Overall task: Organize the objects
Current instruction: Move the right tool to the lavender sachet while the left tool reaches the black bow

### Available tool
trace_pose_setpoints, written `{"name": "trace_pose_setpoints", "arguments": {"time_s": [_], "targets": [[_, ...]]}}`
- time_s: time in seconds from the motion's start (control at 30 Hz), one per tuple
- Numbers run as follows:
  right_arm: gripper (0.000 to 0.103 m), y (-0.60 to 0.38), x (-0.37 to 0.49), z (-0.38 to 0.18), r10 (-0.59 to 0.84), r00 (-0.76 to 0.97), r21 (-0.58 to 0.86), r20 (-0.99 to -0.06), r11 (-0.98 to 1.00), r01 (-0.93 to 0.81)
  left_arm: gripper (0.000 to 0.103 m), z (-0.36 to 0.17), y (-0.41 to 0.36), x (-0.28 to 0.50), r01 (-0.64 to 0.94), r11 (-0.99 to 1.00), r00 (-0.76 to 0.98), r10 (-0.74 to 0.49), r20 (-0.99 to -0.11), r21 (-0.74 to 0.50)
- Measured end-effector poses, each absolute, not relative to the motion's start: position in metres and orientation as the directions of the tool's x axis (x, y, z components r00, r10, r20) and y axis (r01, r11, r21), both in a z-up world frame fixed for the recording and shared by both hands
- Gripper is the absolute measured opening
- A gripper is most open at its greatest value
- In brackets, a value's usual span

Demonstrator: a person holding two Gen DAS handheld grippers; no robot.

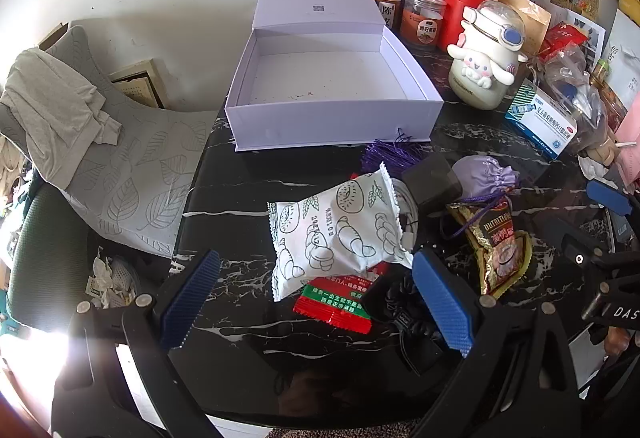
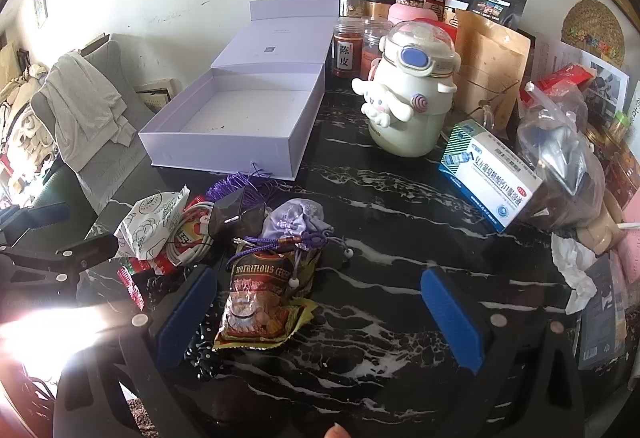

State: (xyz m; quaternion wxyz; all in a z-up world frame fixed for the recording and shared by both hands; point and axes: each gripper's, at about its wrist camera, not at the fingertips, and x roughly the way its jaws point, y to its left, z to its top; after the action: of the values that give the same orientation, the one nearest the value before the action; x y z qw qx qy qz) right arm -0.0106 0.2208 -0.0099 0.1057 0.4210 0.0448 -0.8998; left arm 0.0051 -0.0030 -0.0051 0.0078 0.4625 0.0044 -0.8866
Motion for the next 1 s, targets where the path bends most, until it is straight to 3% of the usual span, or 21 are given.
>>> {"name": "trace_pose_setpoints", "arguments": {"time_s": [1.0], "targets": [[0.103,0.22,-0.001,-0.012,-0.16,-0.626,0.004,-0.763,-0.97,0.243,0.097,-0.006,-0.008,0.008,0.026,-1.0,-0.56,0.0,-0.828,-0.018]]}}
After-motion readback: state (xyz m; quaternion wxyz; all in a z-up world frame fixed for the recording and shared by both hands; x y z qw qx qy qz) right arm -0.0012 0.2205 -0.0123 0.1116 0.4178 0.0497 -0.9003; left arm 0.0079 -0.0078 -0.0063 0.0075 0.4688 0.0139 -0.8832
